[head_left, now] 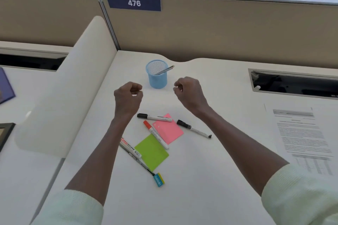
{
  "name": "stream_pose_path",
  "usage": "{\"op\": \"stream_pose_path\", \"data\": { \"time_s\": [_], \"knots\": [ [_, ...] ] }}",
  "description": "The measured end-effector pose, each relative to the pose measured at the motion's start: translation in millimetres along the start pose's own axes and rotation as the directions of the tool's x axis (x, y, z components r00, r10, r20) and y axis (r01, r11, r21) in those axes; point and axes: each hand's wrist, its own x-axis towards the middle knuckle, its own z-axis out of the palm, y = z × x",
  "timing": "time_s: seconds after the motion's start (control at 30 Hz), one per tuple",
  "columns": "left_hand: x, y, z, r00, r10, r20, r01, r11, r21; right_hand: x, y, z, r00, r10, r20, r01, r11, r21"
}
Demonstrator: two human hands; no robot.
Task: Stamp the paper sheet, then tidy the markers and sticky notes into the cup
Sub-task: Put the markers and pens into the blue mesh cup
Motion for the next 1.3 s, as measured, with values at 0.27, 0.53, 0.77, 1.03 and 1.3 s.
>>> {"op": "stream_pose_path", "data": {
  "time_s": [0.27,0.53,0.77,1.03,1.3],
  "knots": [
    [-87.5,-36.7,-20.8,0.950,-0.291,-0.111,0.295,0.956,0.015,-69.5,24.9,15.9,0.971,0.146,0.191,-0.133,0.988,-0.084],
    [-123.3,-37.1,6.1,0.988,-0.146,0.042,0.143,0.987,0.068,-101.6,44.9,18.2,0.926,0.245,0.288,-0.166,0.948,-0.271],
    [-83.9,-53.8,27.0,0.979,0.003,0.202,-0.054,0.966,0.251,-108.0,50.5,19.9,0.925,0.198,0.325,-0.090,0.944,-0.318],
    [-67.5,-80.3,26.9,0.949,0.050,0.310,-0.145,0.946,0.291,-105.6,52.6,22.7,0.908,0.193,0.373,-0.056,0.936,-0.347],
    [-62.7,-77.9,21.6,0.976,0.078,0.204,-0.117,0.975,0.191,-82.3,33.8,9.8,0.949,0.162,0.272,-0.100,0.969,-0.227]
  ]
}}
